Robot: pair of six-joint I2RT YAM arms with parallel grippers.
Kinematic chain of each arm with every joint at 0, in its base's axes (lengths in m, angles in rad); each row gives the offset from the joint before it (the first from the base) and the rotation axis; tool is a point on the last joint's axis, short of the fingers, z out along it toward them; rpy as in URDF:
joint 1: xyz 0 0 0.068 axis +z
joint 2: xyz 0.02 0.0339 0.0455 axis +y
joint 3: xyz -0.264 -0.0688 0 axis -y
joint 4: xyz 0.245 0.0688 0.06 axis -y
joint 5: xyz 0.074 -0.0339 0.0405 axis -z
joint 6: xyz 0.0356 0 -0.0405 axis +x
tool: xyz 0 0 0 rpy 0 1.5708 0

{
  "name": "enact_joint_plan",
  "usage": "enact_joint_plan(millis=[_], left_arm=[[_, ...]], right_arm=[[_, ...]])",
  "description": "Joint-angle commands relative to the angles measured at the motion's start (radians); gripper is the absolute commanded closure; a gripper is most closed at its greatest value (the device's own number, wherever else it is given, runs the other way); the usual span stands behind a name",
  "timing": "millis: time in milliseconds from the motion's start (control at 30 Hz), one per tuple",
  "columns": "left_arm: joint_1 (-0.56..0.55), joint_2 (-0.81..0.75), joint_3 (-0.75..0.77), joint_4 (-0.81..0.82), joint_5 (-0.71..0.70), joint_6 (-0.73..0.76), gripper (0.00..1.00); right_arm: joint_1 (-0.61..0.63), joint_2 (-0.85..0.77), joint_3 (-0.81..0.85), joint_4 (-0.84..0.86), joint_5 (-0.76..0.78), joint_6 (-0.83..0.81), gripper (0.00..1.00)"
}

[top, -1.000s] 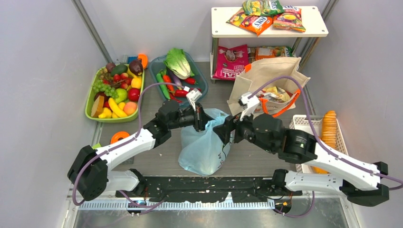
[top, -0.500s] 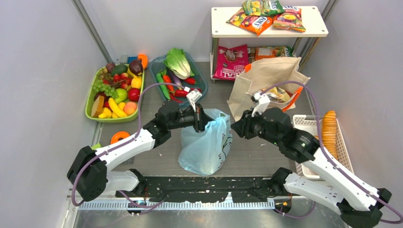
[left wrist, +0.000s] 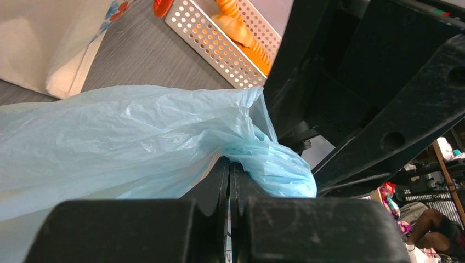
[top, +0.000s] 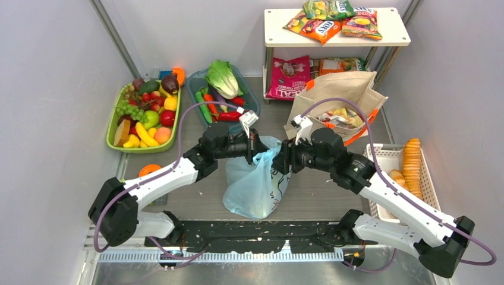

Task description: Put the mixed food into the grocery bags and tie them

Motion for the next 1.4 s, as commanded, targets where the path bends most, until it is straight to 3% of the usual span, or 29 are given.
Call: enact_joint_plan(millis=[0,267,500,700,1067,1367], left_arm=[[-0.014,0.003,0.069,0.007,0.058,-0.01,1.0],[-0.022,-0.014,0.073,-0.025,0.081,-0.013,1.0],[-0.026,-0.002,0.074,-0.017,0.07,-0.018,1.0],[-0.026,0.011,0.078,-0.001,0.063,-0.039,1.0],[-0.026,0.044,0.095,0.022,0.066,-0.085,1.0],[-0.028,0.054,0.09,0.063,0.063,-0.113,1.0]], right_arm=[[-0.007,0.024,0.052,0.059,-0.017,-0.057,0.44],[-0.022,0.015,0.063,0.027,-0.005,-0.1,0.38],[-0.03,-0.004,0.052,0.023,-0.059,-0.078,0.38],[-0.029,-0.047,0.025,-0.027,-0.004,-0.083,0.45],[-0.022,0.005,0.042,-0.011,-0.025,-0.148,0.43],[-0.017,0.014,0.037,-0.01,-0.023,-0.137,0.48]])
